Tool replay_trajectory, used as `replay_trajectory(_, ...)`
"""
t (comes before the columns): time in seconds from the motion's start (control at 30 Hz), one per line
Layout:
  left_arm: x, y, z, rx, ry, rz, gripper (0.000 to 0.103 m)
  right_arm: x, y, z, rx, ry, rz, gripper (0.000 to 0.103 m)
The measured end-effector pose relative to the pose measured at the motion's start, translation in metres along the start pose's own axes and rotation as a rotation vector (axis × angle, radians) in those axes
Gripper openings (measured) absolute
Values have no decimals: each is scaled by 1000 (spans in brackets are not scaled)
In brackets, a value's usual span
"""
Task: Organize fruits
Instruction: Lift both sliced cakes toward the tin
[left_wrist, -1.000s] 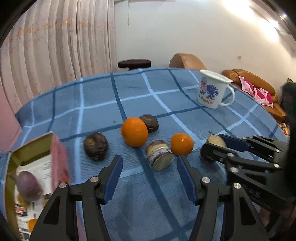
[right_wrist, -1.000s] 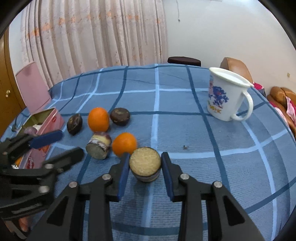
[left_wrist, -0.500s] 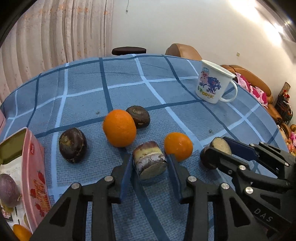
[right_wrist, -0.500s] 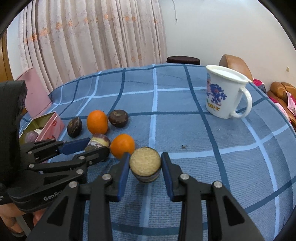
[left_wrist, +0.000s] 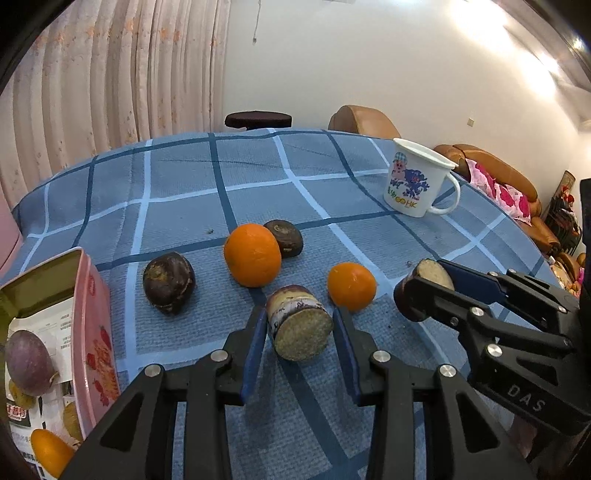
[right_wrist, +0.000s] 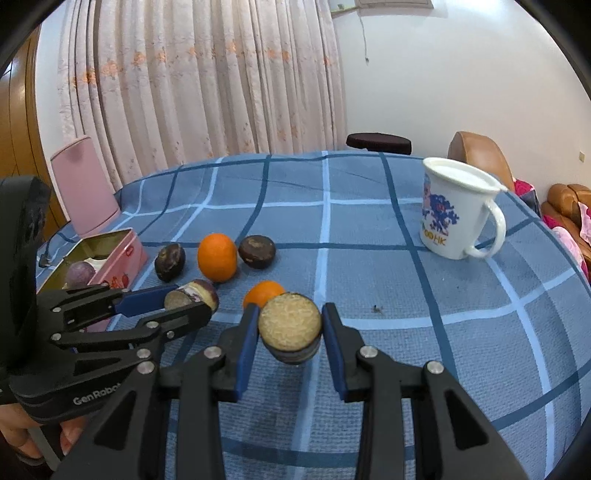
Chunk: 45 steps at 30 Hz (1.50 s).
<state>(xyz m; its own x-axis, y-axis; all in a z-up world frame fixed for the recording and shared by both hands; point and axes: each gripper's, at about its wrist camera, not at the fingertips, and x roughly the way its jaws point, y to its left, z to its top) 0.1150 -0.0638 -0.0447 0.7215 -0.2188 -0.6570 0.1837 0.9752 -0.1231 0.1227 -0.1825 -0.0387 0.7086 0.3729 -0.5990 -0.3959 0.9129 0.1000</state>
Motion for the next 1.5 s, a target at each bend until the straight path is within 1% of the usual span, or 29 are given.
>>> replay_trajectory(0.23,-12,-5,-4,30,-51,26,39,-5,2,-1,-10,-31,12,37)
replay_trajectory(0.43,-18,-8,-6,42,-79,39,39,-12,4,-2,-19,-60,28,37)
replay_trajectory(0.63,-29,-12,-8,60,-130,59,39,-24,7,-4,-39,-121,43,37)
replay_trajectory(0.77,-33,-14,-10,66,-148,69,39,-29,12,-5,-63,-150,39,37)
replay_trajectory(1.23,-48,-16,-15,73,-217,94,39,-35,18,-6,-89,-183,43,37)
replay_trajectory(1.5,-52,-13,-16,66,-232,102,39,-36,22,-6,-108,-197,36,37)
